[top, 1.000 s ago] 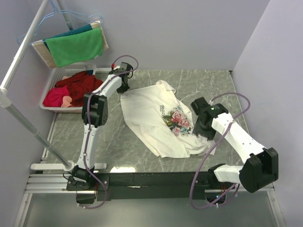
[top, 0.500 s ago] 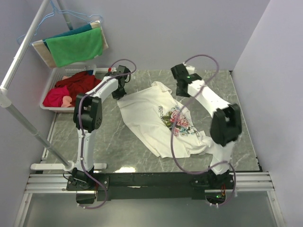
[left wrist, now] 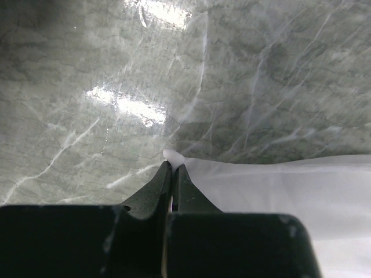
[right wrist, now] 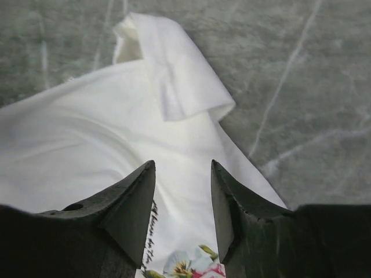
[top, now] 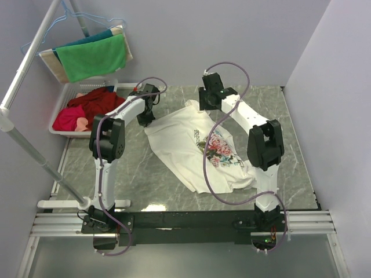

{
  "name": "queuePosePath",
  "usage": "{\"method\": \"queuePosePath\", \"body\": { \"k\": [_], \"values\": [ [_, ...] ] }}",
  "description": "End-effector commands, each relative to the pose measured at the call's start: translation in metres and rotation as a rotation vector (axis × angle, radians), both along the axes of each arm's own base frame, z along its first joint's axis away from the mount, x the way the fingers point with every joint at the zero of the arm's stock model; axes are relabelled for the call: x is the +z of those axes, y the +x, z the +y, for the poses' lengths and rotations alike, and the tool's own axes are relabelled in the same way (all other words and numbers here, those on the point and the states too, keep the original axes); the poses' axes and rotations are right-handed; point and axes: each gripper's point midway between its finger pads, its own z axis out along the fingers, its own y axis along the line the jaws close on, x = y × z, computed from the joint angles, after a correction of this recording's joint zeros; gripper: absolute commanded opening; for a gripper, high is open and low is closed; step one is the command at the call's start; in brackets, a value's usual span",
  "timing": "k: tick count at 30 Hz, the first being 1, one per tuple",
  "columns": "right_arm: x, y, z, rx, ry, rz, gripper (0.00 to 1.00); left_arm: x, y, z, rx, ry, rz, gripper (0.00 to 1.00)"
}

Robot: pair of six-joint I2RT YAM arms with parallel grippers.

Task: Fold and stack the t-shirts
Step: Flatten the tshirt out

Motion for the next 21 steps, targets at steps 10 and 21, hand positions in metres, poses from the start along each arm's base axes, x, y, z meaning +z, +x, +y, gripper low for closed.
{"method": "queuePosePath", "body": {
  "k": [10,21],
  "values": [
    [-0.019,0.047,0.043,0.091,0.039,-0.017,0.53,0.027,0.001,-0.01,-0.018,-0.056,-0.05,0.01],
    [-0.053,0.033,0.027,0.04,-0.015,0.052,0.5,0.024,-0.002,-0.011,-0.013,-0.067,-0.045,0.01]
  ]
}}
